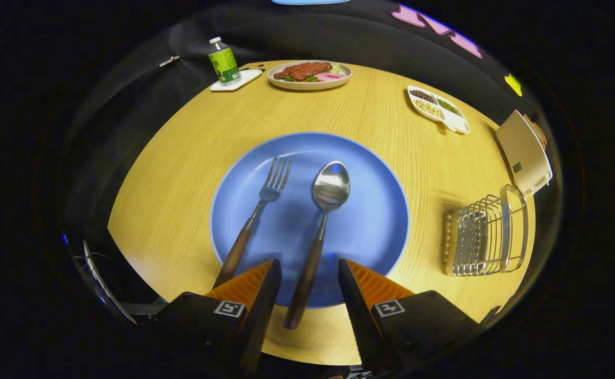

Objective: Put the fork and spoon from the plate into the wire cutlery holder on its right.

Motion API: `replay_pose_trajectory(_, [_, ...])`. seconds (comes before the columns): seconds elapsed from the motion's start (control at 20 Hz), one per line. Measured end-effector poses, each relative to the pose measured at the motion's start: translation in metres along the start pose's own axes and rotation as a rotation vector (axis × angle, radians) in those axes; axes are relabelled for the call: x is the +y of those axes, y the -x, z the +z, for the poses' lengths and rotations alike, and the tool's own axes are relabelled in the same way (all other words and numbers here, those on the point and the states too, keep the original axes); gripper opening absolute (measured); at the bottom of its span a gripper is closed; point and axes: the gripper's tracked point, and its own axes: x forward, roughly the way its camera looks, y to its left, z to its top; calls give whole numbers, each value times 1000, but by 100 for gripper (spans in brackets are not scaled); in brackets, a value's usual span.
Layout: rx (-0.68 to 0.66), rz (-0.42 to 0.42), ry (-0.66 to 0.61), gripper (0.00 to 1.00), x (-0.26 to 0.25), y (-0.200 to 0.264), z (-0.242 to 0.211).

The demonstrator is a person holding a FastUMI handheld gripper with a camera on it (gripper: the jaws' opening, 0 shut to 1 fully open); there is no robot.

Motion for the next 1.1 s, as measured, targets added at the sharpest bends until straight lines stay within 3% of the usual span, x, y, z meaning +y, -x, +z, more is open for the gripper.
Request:
replay_pose_trajectory(0.2, [17, -20, -80, 18, -8, 0, 2])
replay_pose_trajectory(0.3, [-1, -23, -97, 12, -9, -1, 4])
replay_pose_trajectory(0.55, [-101, -14, -133, 12, -14, 19, 26])
replay_pose_trajectory(0.9, [-47, -23, -91, 9, -20, 8, 11])
replay_pose_trajectory(1.1, [-128, 3, -78, 6, -17, 15, 22])
